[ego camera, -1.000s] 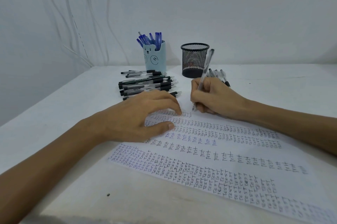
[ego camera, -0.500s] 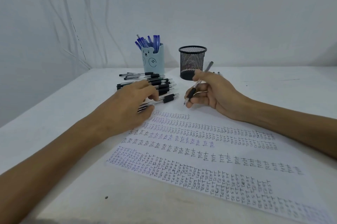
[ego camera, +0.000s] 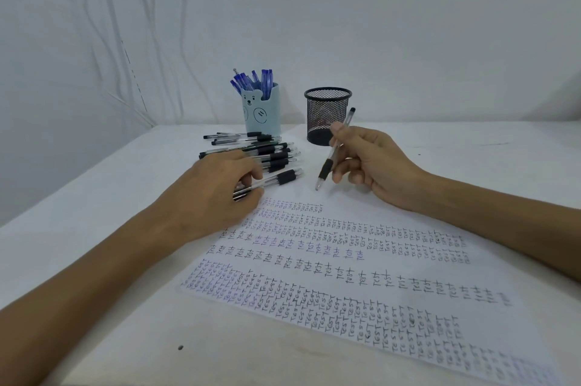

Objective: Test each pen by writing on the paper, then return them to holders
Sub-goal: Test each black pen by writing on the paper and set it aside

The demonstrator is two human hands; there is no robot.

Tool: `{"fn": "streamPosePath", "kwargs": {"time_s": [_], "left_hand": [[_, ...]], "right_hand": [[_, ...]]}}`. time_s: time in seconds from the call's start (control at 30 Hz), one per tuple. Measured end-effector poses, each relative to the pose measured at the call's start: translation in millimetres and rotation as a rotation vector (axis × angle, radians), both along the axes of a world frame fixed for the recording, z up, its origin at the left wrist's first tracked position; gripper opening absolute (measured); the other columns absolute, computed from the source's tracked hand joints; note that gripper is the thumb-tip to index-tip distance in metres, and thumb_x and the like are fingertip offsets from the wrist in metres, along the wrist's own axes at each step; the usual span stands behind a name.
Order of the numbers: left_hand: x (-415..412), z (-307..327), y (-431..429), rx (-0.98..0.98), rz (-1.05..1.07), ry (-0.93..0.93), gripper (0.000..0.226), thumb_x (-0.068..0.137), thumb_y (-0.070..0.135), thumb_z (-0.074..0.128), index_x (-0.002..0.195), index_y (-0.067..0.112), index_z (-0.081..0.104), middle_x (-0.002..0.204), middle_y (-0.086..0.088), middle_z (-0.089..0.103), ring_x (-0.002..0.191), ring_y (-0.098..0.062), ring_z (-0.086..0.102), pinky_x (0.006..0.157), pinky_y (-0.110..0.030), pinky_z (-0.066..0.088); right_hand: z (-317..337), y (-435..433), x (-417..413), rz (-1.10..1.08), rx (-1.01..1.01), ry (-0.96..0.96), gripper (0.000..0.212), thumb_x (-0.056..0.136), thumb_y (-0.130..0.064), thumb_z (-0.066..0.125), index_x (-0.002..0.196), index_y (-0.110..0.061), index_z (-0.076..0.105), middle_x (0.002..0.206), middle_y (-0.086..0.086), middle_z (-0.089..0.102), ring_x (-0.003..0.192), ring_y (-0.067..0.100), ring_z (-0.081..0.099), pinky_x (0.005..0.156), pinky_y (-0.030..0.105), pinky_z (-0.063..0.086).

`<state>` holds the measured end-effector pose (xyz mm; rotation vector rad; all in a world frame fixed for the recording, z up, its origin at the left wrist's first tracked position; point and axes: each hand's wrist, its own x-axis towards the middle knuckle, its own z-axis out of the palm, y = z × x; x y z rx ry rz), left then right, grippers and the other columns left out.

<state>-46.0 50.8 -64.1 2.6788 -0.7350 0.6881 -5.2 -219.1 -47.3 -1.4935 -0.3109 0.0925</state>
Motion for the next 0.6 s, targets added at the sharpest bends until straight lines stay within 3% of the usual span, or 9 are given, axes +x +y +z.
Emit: {"fn": "streamPosePath", "kwargs": {"time_s": [0.1, 0.23, 0.33, 0.47, 0.6], "left_hand": [[1.6, -1.5, -0.4, -0.002, 0.012, -0.011, 0.013, 0.095, 0.028, 0.068, 0.104, 0.022, 0.073, 0.091, 0.015, 0.060, 0.083, -0.005, 0.059, 0.078, -0.034, 0.055], [2.6, -2.4, -1.3, -0.027, 0.010, 0.008, 0.011, 0.094, 0.029, 0.068, 0.101, 0.023, 0.074, 0.089, 0.016, 0.060, 0.082, -0.002, 0.060, 0.078, -0.034, 0.056], [2.9, -1.9, -1.7, -0.049, 0.003, 0.020, 0.011, 0.094, 0.027, 0.070, 0.102, 0.023, 0.074, 0.090, 0.019, 0.058, 0.082, 0.000, 0.060, 0.078, -0.029, 0.054], [4.1, -2.6, -1.5, -0.047, -0.001, 0.033, 0.016, 0.094, 0.029, 0.070, 0.108, 0.023, 0.075, 0.094, 0.019, 0.061, 0.085, 0.001, 0.060, 0.077, -0.021, 0.050], [2.3, -1.1, -2.8, -0.053, -0.016, 0.032, 0.014, 0.097, 0.029, 0.066, 0.107, 0.023, 0.074, 0.091, 0.019, 0.066, 0.082, 0.001, 0.061, 0.074, -0.024, 0.050]], "right_hand": [[8.6, -10.6, 16.1, -0.117, -0.282, -0.067, 0.040, 0.104, -0.037, 0.054, 0.093, -0.002, 0.068, 0.055, 0.004, 0.062, 0.045, 0.017, 0.052, 0.039, 0.022, 0.033], [20.4, -31.7, 44.3, -0.351, -0.872, -0.251, 0.052, 0.104, -0.042, 0.050, 0.076, 0.000, 0.062, 0.055, 0.006, 0.061, 0.044, 0.012, 0.054, 0.056, 0.028, 0.049], [25.9, -39.9, 61.9, -0.391, -0.924, -0.259, 0.056, 0.101, -0.042, 0.054, 0.089, 0.011, 0.064, 0.074, 0.020, 0.069, 0.063, 0.024, 0.061, 0.080, 0.039, 0.056], [28.0, -48.8, 79.9, -0.452, -1.049, -0.319, 0.056, 0.097, -0.040, 0.060, 0.106, 0.015, 0.066, 0.098, 0.030, 0.072, 0.089, 0.039, 0.069, 0.083, 0.042, 0.056], [22.3, -53.9, 89.8, -0.414, -1.229, -0.347, 0.058, 0.093, -0.043, 0.065, 0.102, 0.014, 0.070, 0.095, 0.028, 0.073, 0.097, 0.039, 0.068, 0.084, 0.044, 0.056]]}}
